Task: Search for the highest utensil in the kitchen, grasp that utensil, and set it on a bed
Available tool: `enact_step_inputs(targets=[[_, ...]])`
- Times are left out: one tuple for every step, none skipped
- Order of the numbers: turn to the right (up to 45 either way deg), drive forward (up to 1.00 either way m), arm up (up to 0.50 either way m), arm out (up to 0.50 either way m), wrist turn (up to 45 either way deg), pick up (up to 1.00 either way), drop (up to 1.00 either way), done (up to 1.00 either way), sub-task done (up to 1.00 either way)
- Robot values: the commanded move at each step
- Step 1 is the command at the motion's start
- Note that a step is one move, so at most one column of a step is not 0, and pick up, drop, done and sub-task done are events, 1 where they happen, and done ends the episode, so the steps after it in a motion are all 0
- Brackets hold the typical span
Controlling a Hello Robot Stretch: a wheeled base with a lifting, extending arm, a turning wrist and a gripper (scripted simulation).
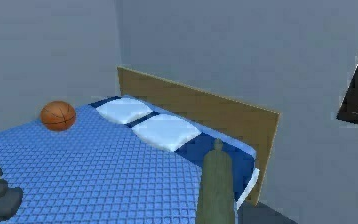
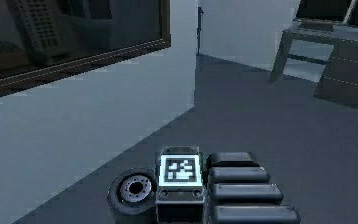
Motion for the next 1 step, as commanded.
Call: enact_step_inputs(targets=[[3.0,0.0,0.0,0.0,0.0,0.0,0.0,0.0,0.0]])
